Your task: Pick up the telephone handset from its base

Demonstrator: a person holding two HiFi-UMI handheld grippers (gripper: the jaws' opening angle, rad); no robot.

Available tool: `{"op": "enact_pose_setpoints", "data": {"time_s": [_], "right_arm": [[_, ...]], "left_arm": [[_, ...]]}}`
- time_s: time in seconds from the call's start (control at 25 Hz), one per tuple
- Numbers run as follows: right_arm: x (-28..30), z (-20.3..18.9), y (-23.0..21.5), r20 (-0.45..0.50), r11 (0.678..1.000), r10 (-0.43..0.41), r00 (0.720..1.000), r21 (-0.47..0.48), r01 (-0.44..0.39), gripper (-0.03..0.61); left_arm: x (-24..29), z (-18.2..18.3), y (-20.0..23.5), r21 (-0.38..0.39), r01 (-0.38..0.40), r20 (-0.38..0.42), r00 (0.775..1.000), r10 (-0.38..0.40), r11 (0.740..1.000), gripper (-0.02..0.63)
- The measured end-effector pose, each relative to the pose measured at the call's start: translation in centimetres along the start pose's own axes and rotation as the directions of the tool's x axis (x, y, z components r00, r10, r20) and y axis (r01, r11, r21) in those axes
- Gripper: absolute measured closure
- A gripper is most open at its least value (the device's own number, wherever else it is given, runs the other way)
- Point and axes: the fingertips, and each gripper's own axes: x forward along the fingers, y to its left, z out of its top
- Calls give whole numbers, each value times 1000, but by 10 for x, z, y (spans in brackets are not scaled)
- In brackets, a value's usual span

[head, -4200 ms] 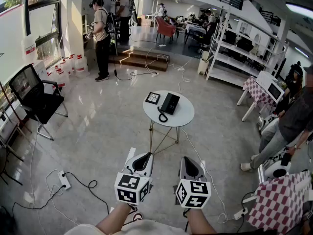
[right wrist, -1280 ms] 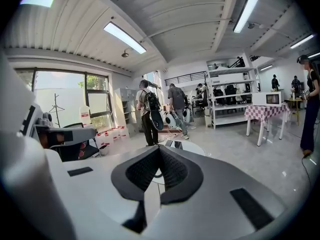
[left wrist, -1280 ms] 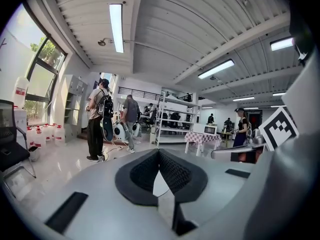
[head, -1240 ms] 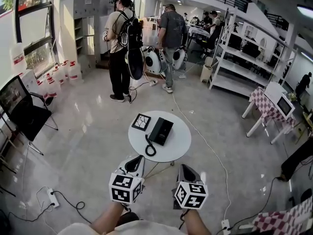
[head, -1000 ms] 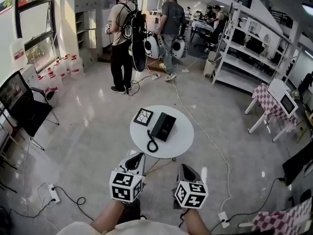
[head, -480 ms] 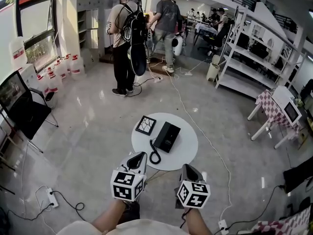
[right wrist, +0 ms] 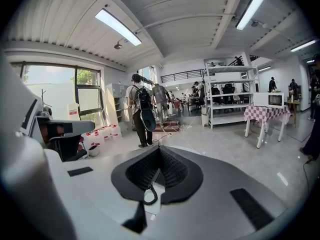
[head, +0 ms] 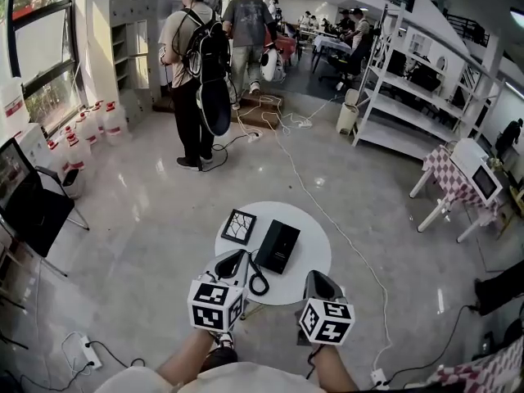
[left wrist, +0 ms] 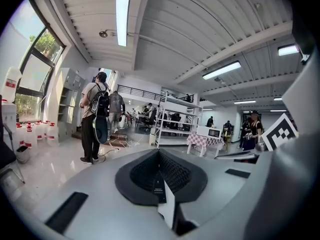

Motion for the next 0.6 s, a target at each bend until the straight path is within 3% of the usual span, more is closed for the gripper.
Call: {"op": "enact_pose_setpoints", "data": {"time_s": [0.6], "right_arm": [[84, 38, -2, 15, 996, -82, 997, 22, 82, 554]], "left_arm": [[87, 31, 59, 17, 72, -12, 997, -71, 997, 598]]}}
